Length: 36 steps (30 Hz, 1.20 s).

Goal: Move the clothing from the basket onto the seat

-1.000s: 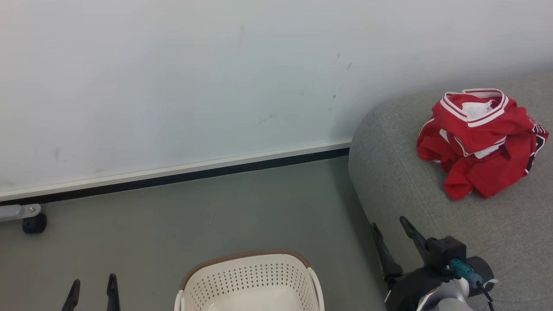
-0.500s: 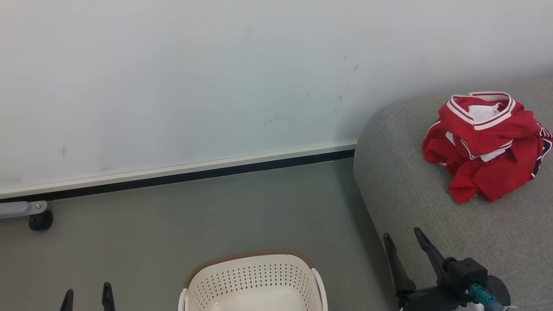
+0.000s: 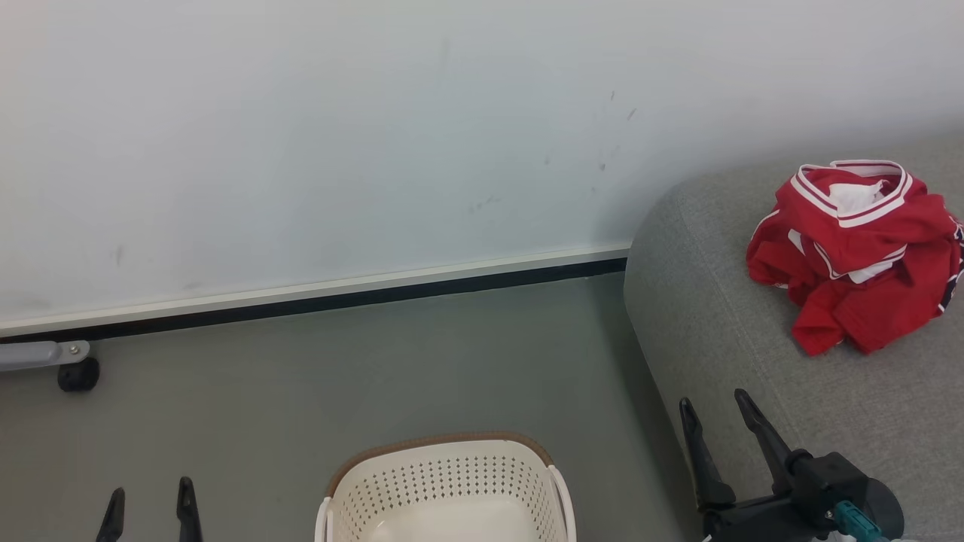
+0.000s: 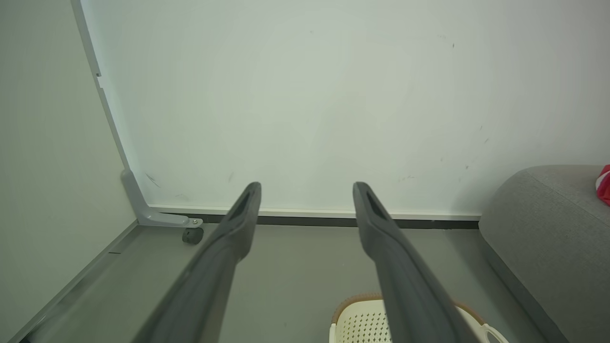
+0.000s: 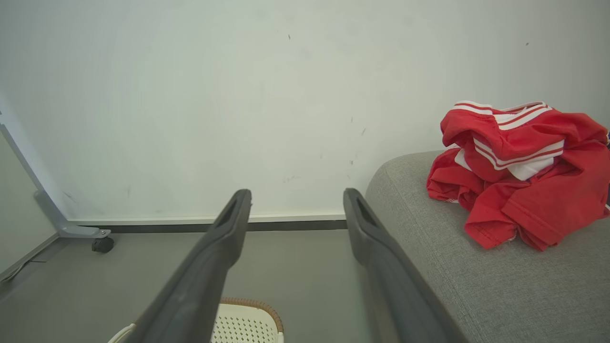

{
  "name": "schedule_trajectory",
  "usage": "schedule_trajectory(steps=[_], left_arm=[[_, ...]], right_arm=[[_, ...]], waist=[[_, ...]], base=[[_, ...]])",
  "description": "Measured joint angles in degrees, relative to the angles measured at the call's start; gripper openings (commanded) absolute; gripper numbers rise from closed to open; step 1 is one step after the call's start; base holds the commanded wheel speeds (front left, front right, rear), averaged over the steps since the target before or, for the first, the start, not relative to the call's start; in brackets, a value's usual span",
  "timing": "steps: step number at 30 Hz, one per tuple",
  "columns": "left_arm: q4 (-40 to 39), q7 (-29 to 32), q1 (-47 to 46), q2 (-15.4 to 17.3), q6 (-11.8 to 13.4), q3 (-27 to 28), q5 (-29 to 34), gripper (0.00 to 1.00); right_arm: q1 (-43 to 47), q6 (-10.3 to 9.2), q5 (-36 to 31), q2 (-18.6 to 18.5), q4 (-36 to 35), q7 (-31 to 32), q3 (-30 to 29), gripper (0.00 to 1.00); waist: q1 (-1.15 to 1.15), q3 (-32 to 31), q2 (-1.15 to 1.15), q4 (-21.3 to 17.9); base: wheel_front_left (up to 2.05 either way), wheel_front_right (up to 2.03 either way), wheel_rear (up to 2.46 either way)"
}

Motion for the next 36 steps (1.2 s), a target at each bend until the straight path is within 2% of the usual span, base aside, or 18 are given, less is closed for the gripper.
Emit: schedule_trajectory(steps=[18, 19, 29, 36], left_arm=[[-1.21, 0.0, 0.32, -1.4, 0.01, 0.41, 1.92, 1.0], [-1.23, 0.0, 0.37, -1.41, 0.01, 0.41, 1.96, 0.0], [3.03, 0.68, 0.33, -3.37, -0.43, -0.18, 1.36, 0.0], [4.11, 2.21, -0.04, -3.66, -1.1, 0.16, -4.13, 0.0]], right_arm=[[1.12, -0.07, -2.25, 0.51, -2.74, -0.04, -2.3, 1.0], [1.13, -0.07, -2.53, 0.54, -2.87, -0.04, -2.35, 0.0], [4.0, 0.11, -1.67, 1.89, 1.07, 0.82, -2.04, 0.0], [3.95, 1.07, 3.49, 2.48, 1.35, 2.31, -4.27, 0.0]], waist=[[0.0, 0.61, 0.0, 0.48], [0.0, 0.66, 0.0, 0.52], [0.0, 0.75, 0.0, 0.58], [0.0, 0.88, 0.0, 0.94]], base=[[0.0, 0.0, 0.0], [0.0, 0.0, 0.0], [0.0, 0.0, 0.0], [0.0, 0.0, 0.0]])
